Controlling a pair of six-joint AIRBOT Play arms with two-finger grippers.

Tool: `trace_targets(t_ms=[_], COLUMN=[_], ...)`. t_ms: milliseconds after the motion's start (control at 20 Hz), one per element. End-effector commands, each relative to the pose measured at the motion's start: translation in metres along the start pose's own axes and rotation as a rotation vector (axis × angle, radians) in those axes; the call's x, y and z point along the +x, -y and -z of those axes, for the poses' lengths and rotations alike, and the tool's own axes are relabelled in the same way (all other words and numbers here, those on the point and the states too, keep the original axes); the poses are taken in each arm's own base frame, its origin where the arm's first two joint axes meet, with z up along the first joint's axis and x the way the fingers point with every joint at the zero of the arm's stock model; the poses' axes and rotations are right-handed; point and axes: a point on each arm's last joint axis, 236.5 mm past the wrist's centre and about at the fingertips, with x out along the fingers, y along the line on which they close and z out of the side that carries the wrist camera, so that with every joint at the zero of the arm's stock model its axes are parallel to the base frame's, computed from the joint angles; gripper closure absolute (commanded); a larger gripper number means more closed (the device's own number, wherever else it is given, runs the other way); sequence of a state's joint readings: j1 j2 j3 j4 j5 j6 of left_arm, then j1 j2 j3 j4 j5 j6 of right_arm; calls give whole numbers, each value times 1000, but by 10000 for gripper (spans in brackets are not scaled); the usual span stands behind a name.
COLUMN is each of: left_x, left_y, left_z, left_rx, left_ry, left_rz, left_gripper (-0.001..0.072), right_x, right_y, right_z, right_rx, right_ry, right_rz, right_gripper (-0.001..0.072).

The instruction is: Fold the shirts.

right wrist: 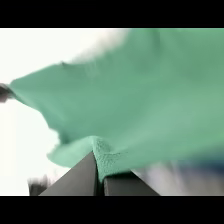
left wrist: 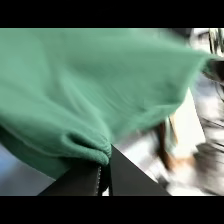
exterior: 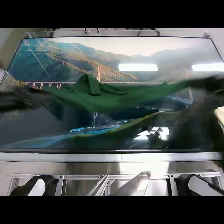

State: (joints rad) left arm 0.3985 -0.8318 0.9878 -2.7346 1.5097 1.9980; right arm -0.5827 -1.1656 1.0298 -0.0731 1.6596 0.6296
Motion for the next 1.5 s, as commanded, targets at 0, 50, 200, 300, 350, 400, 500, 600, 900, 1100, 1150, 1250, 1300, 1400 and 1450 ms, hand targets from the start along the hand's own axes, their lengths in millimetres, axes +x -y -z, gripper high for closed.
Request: trace_targets(t_ms=[0,50,200,300,350,400,500,600,900,1100,1150,1250,1300,1400,1450], left_x=[-82,-98,-133,-145,-147,-147,-142,-121,41,147,169,197,208,219,220], left_y=[150,181,258,287,291,290,268,224,-17,-150,-178,-223,-242,-274,-284], left_z=[-36,-42,-60,-73,-80,-89,-115,-141,-151,-115,-110,-113,-117,-122,-121], left_rx=[492,597,843,939,952,946,869,759,400,236,206,169,151,117,92], left_ry=[279,344,509,535,521,504,464,388,-43,-288,-320,-328,-308,-258,-243], left_rz=[-91,-139,-244,-256,-241,-221,-162,-93,-117,-123,-118,-121,-134,-167,-178], left_gripper=[690,690,690,690,690,690,690,690,690,690,691,691,691,691,691], right_x=[-39,-45,-53,-68,-76,-82,-81,-78,5,67,74,82,85,93,96], right_y=[-194,-235,-323,-355,-361,-357,-319,-254,18,168,206,266,285,312,319], right_z=[-85,-92,-106,-122,-129,-136,-145,-151,-87,-7,9,34,42,45,39], right_rx=[-533,-654,-963,-1063,-1067,-1061,-968,-783,-176,75,123,187,213,248,244], right_ry=[420,500,689,826,881,906,842,726,227,13,1,3,-1,1,9], right_rz=[-140,-106,74,184,222,269,366,439,500,574,619,689,693,688,684], right_gripper=[691,691,692,692,692,692,692,693,693,692,692,692,692,693,693])
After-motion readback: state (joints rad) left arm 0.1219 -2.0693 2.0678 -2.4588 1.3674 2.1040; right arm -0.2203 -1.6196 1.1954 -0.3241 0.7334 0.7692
